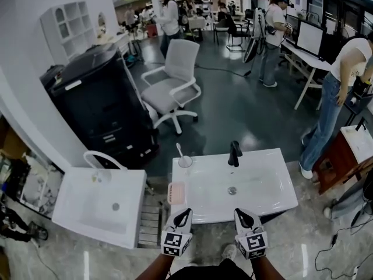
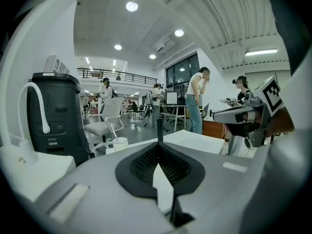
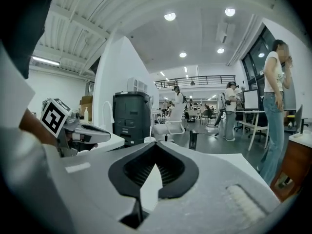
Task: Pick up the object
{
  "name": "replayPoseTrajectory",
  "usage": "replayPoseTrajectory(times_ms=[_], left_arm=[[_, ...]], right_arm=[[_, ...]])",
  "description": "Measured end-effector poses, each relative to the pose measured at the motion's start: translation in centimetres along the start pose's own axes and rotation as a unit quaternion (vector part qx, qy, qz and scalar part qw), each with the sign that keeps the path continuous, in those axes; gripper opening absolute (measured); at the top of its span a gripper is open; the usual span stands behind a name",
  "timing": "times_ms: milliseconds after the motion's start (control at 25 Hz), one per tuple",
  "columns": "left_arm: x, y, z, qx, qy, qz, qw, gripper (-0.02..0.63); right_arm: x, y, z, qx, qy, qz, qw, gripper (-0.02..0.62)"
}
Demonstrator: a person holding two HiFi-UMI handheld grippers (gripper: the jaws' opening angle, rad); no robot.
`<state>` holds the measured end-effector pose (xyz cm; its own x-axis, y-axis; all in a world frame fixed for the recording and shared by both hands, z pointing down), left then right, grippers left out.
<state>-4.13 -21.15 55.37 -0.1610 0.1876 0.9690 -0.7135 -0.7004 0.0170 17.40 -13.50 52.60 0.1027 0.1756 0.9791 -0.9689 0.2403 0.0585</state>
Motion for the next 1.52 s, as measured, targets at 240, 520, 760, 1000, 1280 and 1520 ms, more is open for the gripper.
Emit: replayPoseTrajectory(times_ms=[240,520,760,1000,1280,1520], left_arm=[[-0.8,-0.4,3.2,-0.021,0.007,-0.007,0.9997,0.018],[-1.4,-1.0,5.2,-0.054,0.014,-0.007,0.9984,0.018],[-1.6,-1.7,6.5,-0.101,0.005,-0.021,0.9946,0.018],[-1.4,-2.4,6.8,-0.138,0.003,-0.045,0.9894,0.018],[-1.3,-1.2,6.4,-0.169,0.026,-0.053,0.9838,0.018],[1.1,1.6,5.7,-0.200,0.052,-0.068,0.9761,0.018]], right_arm=[[0.2,-3.4,2.3,-0.023,0.006,0.002,1.000,0.003],[0.4,-6.0,4.0,-0.056,0.007,0.006,0.998,0.003],[0.3,-7.4,4.4,-0.098,0.007,0.006,0.995,0.003],[0.5,-8.6,5.0,-0.142,-0.005,0.009,0.990,0.003],[0.2,-8.2,6.8,-0.155,0.003,0.011,0.988,0.003],[0.2,-7.1,8.2,-0.156,0.012,0.021,0.987,0.003]])
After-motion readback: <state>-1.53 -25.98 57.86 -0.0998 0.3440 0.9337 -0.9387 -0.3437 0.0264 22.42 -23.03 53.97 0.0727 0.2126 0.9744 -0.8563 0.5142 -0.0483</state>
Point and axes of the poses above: the fingertips, and each gripper's own axes: z forward along the fingers, y to its left, x out of its underside, the point moved 6 cm from there along -z, backward along the fingers, and after that the axes turned 2 degrees about -z, right-handed, at the moved point
